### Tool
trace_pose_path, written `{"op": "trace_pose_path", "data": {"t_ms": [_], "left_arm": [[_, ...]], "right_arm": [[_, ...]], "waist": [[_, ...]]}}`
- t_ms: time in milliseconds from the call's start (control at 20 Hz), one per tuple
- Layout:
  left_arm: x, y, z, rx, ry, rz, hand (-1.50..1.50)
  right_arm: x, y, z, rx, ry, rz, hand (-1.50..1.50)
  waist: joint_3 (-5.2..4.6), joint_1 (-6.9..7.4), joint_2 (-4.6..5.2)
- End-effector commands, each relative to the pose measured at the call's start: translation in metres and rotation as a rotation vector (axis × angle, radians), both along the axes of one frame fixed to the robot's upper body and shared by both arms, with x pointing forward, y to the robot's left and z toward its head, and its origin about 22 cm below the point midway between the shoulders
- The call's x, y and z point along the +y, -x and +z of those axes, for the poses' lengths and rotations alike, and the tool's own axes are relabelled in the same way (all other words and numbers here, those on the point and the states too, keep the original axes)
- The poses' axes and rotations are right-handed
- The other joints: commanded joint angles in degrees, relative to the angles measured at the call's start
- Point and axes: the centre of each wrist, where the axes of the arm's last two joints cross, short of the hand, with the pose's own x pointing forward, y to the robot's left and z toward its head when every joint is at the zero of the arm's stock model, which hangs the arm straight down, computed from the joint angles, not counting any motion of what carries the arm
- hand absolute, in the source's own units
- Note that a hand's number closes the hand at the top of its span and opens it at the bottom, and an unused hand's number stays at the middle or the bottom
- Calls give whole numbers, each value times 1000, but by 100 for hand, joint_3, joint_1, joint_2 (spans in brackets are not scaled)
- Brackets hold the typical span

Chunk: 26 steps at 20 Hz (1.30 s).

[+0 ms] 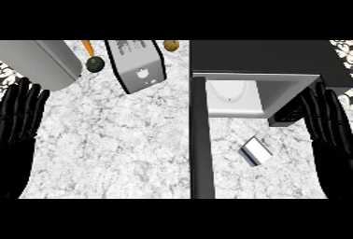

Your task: Pick up the milk, place it into the microwave and close the microwave

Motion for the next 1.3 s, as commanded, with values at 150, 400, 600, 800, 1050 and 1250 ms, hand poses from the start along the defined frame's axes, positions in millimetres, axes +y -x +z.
{"op": "trace_pose_path", "data": {"t_ms": [150, 400, 600, 800, 1050, 1250], "left_arm": [[-17, 2, -4, -57, 27, -63, -150], [-55, 11, -26, 121, 211, -122, -150], [-75, 33, -26, 112, 246, -138, -150], [-100, 39, -55, 126, 234, -130, -150], [-129, 51, -80, 121, 214, -136, -150], [-132, 55, -75, 120, 228, -156, -150]], "right_arm": [[-27, 24, 2, -29, -13, 66, -150], [-21, 35, -22, 104, -71, 164, -150], [-38, 60, -36, 107, -79, 170, -150], [-57, 70, -70, 148, -88, 148, -150], [-48, 93, -89, 163, -52, 116, -150], [-54, 86, -113, 175, -30, 114, -150]], "waist": [[-29, -160, 22], [-29, -169, 19], [-28, -158, 13], [-28, -152, 20], [-29, -164, 21], [-29, -141, 25]]}}
